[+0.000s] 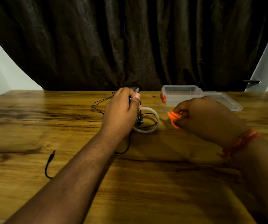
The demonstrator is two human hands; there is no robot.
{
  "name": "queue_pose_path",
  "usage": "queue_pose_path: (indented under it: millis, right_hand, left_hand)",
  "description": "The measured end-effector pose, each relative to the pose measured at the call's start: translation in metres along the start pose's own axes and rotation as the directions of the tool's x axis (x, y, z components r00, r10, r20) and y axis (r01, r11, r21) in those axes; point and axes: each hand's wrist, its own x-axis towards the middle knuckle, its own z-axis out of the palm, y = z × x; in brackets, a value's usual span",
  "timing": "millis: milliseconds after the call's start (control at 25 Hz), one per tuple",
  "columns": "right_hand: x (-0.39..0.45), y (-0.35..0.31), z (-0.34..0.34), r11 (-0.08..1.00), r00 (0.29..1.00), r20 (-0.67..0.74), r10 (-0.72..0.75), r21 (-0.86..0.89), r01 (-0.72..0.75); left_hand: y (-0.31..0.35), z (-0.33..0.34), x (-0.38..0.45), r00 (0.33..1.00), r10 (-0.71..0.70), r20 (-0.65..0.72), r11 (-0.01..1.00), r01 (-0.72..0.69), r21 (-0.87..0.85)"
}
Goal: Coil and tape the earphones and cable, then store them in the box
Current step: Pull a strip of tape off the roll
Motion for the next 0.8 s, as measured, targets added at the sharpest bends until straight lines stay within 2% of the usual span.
queue_pose_path:
  millis: [80, 200, 320, 480, 800]
  right_hand:
    - [0.005, 0.017, -0.005, 0.997, 0.997, 0.025, 0.070, -0.030, -0.069]
    - [0.013, 0.046, -0.001, 0.957, 0.970, 0.045, 0.239, -0.178, -0.228]
    - [0.016, 0.065, 0.007, 0.913, 0.904, 0.177, 0.390, -0.204, -0.354]
    - [0.016, 0.072, 0.009, 0.883, 0.812, 0.349, 0.468, -0.202, -0.423]
    - [0.016, 0.069, 0.011, 0.820, 0.713, 0.459, 0.530, -0.063, -0.569]
  left_hand:
    - [0.001, 0.000, 0.000, 1.000, -0.010, 0.010, 1.000, 0.010, -0.005]
    - [0.001, -0.001, -0.001, 1.000, -0.005, 0.012, 1.000, 0.005, 0.000]
    - [0.001, -0.001, -0.001, 1.000, -0.004, 0.023, 1.000, 0.004, -0.012]
    - [0.001, -0.002, -0.001, 1.000, 0.003, 0.028, 1.000, -0.003, -0.011]
    - [0.002, -0.002, -0.001, 0.999, 0.009, 0.034, 0.999, -0.008, -0.034]
